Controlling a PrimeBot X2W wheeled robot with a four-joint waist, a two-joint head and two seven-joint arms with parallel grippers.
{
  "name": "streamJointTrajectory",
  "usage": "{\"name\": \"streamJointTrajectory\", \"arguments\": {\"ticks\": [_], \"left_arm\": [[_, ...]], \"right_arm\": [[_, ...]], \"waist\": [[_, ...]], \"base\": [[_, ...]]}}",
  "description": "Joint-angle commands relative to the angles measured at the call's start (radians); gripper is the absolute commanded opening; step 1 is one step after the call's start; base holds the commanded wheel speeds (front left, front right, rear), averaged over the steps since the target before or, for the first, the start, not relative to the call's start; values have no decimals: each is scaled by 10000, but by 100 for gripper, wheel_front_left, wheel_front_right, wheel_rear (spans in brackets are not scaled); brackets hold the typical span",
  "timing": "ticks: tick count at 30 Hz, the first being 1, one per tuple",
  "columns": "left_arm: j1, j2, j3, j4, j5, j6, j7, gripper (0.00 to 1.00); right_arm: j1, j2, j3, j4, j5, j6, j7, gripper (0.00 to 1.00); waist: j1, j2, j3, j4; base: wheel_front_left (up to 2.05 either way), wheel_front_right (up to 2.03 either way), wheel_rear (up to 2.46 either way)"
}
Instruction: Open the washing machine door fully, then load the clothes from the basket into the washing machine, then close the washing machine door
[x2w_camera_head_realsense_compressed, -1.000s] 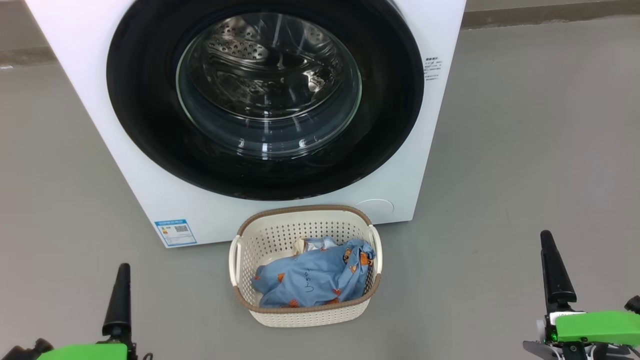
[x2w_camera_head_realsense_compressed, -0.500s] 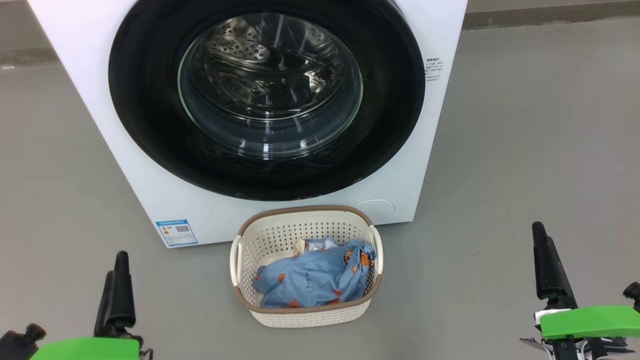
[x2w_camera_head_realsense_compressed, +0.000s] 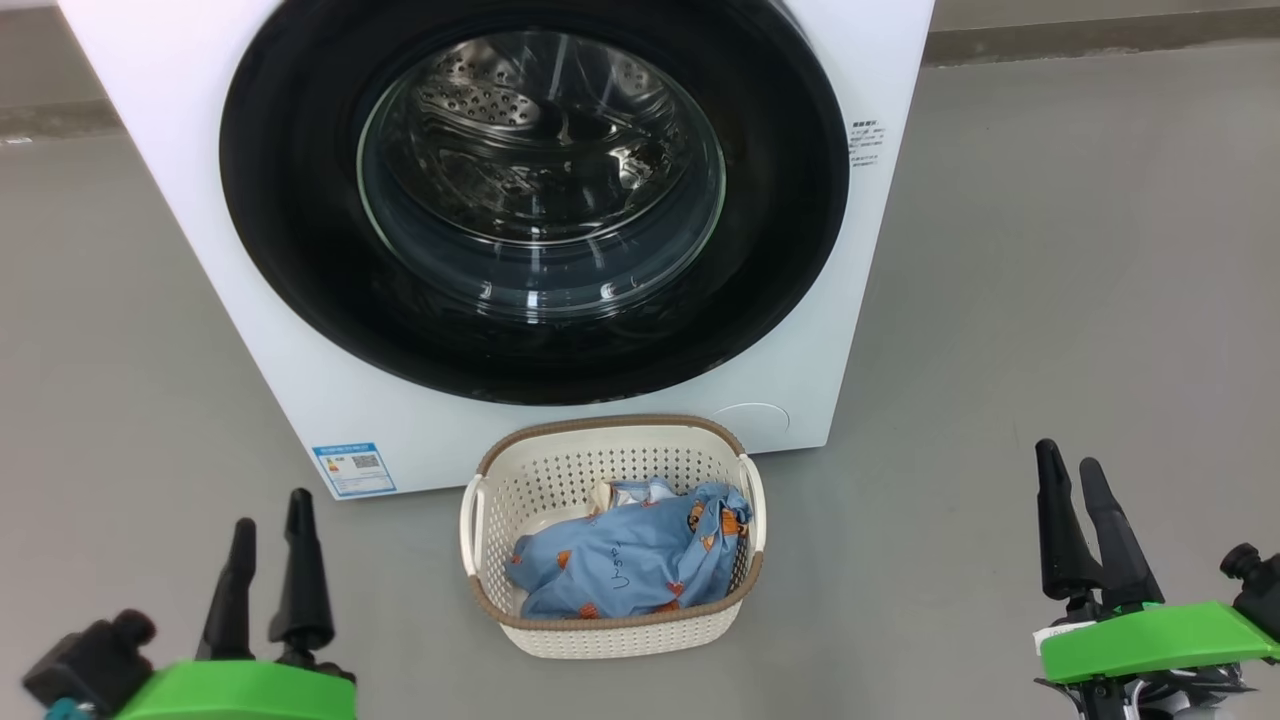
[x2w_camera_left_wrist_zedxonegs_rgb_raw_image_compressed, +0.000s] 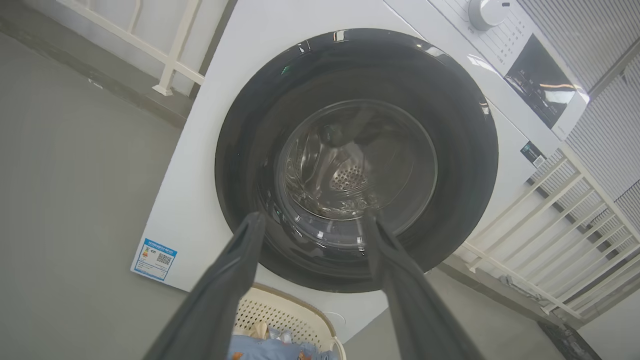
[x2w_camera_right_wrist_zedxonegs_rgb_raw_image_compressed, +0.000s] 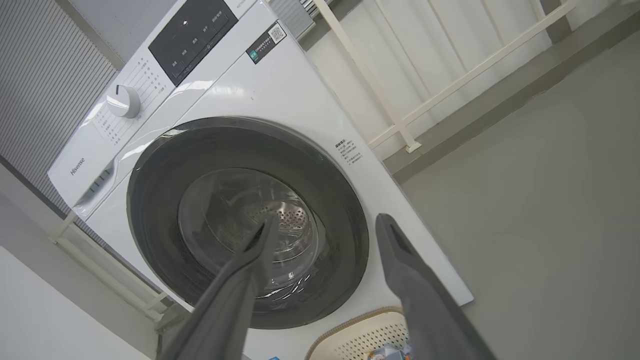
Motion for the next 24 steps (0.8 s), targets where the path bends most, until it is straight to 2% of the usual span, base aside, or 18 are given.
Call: {"name": "streamJointTrajectory", "arguments": {"ticks": [1,12,24], "left_arm": [[-95,192,86,-419,588,145,-134,100],[-13,214,-666,-480,3383,1130,-458,100],[55,236,-1271,-75,5044,1391,-783,100]], "right_arm": [[-486,-120,204,-387,-457,12,-124,100],[-450,-130,227,-420,-2416,14,-446,100],[-440,-140,276,258,-4015,16,-769,100]], "waist": [[-1,-1,1,-2],[-1,-1,-20,-48],[-1,-1,-33,-29]], "base": [[0,0,0],[0,0,0],[0,0,0]]}}
